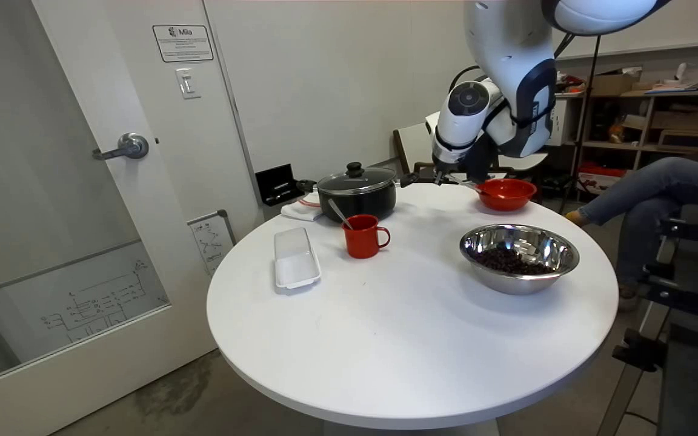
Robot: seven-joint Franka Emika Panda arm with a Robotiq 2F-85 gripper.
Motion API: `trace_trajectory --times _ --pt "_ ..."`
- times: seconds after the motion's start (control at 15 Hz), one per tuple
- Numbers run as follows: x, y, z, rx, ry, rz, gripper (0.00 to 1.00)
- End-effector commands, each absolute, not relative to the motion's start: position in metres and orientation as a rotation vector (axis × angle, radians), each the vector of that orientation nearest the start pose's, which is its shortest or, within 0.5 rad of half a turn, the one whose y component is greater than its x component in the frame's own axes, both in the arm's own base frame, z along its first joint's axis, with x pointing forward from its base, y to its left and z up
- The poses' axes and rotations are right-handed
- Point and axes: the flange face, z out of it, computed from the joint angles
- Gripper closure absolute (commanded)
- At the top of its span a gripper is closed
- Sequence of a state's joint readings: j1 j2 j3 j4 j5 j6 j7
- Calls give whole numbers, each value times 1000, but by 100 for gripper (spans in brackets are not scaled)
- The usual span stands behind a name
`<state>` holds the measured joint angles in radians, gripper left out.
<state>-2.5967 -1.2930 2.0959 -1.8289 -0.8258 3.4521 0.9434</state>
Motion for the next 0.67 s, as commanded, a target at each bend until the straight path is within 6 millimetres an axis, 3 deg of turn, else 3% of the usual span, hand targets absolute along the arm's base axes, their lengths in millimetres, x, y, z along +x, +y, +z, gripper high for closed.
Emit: trace_trajectory --times 0.0,0.6 --pt "610 -150 83 2388 300 627 99" --pt "608 -153 86 2367 319 603 97"
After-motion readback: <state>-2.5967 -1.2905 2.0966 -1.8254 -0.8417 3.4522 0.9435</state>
